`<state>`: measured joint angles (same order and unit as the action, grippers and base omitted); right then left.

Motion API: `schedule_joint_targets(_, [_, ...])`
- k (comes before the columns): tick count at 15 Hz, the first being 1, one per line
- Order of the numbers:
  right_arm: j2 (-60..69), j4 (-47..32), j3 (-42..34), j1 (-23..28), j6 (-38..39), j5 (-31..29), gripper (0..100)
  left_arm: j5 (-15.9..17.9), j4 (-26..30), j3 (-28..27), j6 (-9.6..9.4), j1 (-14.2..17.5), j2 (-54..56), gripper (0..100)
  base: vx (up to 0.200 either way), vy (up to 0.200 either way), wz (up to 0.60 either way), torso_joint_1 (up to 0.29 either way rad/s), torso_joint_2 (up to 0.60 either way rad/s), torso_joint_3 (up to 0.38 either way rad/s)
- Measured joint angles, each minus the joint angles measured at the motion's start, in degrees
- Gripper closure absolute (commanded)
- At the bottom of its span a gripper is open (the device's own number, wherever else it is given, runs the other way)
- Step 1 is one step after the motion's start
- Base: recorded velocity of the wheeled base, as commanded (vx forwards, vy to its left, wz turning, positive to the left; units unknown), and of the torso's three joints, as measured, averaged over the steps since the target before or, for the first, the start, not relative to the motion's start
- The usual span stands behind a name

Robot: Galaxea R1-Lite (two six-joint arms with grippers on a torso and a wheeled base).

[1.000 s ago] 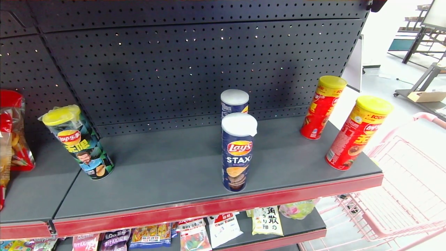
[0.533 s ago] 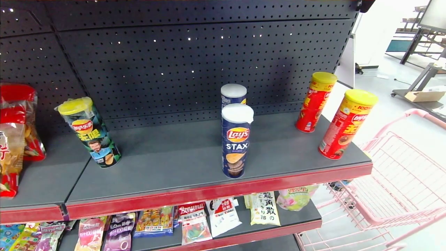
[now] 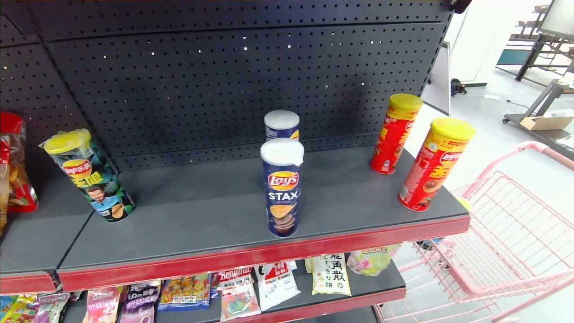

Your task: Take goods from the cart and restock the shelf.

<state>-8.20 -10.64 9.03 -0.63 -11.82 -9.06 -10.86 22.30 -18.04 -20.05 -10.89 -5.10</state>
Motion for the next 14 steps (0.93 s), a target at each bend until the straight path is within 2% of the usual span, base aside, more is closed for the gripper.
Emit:
schedule_joint_targets(12, [0.0,0.0,-0.1,0.0,0.0,0.0,0,-0.1,0.1,0.3,0.00,-0.1,-0.1,0,0.000,-0.200,0.00,0.003,0.00,0.003])
schedule_joint_targets(14, [0.0,0.0,-0.1,0.0,0.0,0.0,0,-0.2,0.1,0.5,-0.28,0.0,-0.1,0,0.000,0.000,0.00,0.000,0.00,0.000])
